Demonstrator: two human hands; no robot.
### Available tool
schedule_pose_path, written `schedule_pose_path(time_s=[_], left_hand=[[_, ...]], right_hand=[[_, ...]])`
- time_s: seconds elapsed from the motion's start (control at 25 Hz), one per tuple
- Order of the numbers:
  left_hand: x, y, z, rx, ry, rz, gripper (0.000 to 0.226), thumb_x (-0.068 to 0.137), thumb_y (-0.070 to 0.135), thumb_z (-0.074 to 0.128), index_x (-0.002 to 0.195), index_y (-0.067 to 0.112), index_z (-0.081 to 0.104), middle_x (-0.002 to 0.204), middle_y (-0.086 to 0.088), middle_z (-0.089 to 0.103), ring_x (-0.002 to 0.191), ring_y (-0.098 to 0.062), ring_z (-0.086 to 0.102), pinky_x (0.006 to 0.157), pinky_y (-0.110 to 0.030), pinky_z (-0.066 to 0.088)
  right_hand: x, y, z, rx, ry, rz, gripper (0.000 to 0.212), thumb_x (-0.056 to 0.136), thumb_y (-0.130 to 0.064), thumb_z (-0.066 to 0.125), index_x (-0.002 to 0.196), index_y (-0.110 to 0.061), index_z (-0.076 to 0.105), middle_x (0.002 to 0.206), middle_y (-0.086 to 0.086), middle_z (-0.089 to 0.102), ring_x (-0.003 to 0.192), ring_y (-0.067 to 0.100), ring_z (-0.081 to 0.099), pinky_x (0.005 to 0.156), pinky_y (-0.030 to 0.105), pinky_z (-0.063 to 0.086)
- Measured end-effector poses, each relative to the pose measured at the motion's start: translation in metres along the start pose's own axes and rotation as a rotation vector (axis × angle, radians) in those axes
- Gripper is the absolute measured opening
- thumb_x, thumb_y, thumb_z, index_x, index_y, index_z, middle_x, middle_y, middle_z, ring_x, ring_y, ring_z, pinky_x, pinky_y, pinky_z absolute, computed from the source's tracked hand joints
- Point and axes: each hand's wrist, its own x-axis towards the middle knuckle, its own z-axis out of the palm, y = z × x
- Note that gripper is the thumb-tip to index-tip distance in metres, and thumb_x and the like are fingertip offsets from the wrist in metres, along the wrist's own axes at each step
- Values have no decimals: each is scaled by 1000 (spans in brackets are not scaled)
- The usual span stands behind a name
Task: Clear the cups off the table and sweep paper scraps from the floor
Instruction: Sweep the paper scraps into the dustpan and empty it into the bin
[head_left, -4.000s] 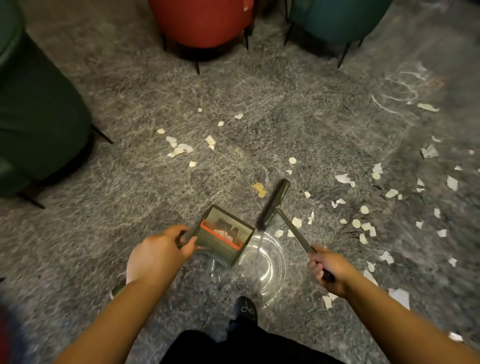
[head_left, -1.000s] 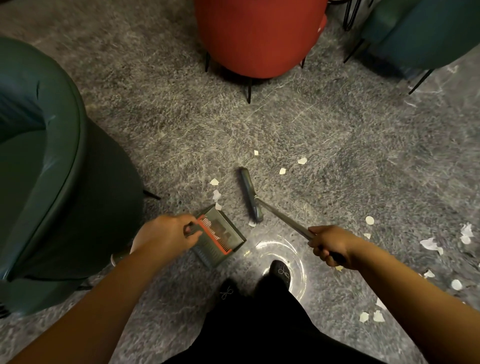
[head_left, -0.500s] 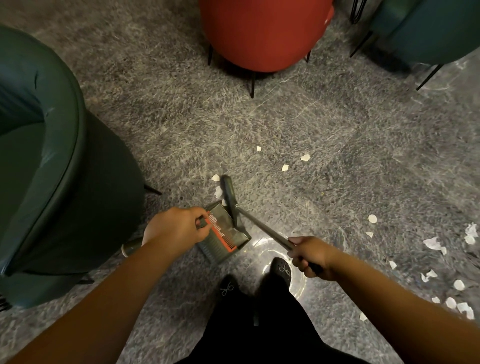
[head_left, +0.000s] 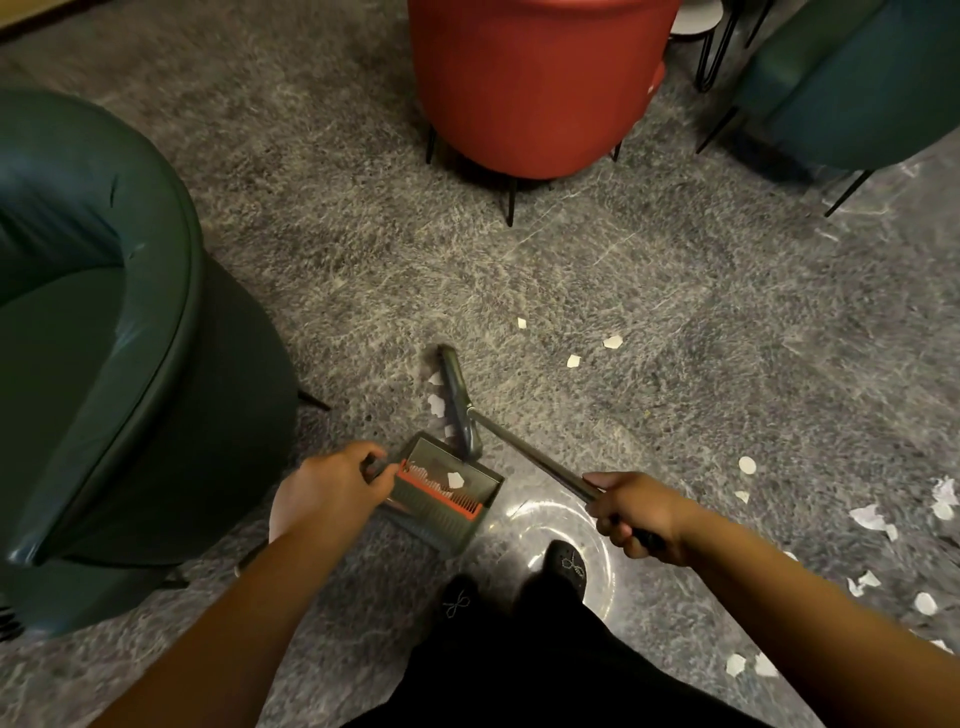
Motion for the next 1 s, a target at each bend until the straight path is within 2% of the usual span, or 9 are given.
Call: schedule_pose_path(time_s=[0.2,0.32,0.48,0.56,0.6,0.64,0.72,0.84,1.0], left_hand=[[7,-6,-3,-7,47,-40,26,85,60,54,102,41,60,71,13,57,64,-12,56,51,-23,42],[18,-8,-4,6,64,-78,27,85,62,52,101,41,59,63,15,51,58,-9,53,48,-20,35],[45,4,-5,8,61,-144,28,81,66,51,98,44,57,59,17,46,55,-6,48,47,-20,32],[59,14,-8,-12,32,-167,31,79,68,50,98,45,56,62,16,49,57,-6,48,47,-20,33],[66,19,-10,-11,18,-170,31,79,68,50,99,45,56,64,15,51,59,-7,50,47,-21,35],[73,23,-11,-2,10,-166,31,80,66,51,101,45,57,66,14,53,60,-9,52,48,-21,37],[85,30,-15,20,18,-164,30,82,64,53,104,44,59,69,14,53,62,-11,54,49,-22,39],[94,37,-18,61,20,-156,31,84,62,53,107,43,61,76,11,61,64,-13,54,50,-23,41],[94,36,-18,45,13,-150,29,84,62,52,106,43,60,80,10,64,66,-13,58,51,-23,42]], right_hand=[[14,-29,-2,-34,7,-39,53,93,3,46,142,-17,39,56,5,39,38,8,28,36,13,22],[32,-53,-10,-128,-2,-60,49,92,3,45,137,-16,45,54,5,38,39,8,28,35,14,23],[69,-100,-26,-199,-22,-47,28,92,4,45,106,-19,52,54,4,35,36,8,28,34,13,22],[86,-122,-32,-284,-26,-46,26,89,6,46,94,-20,52,51,4,38,37,9,28,37,14,22],[93,-132,-33,-350,-18,-48,32,88,6,47,99,-23,55,50,4,41,37,10,30,38,14,23],[101,-140,-34,-418,2,-50,42,87,6,48,114,-26,56,49,5,43,38,11,31,38,15,25],[115,-157,-33,-542,18,-51,64,87,5,47,141,-27,40,51,7,48,40,12,35,39,15,28],[125,-176,-20,-700,-40,-42,63,86,6,44,141,-25,43,57,7,47,44,12,35,41,17,28],[120,-176,-2,-766,-139,17,58,86,8,43,139,-16,44,56,3,44,38,9,33,40,17,27]])
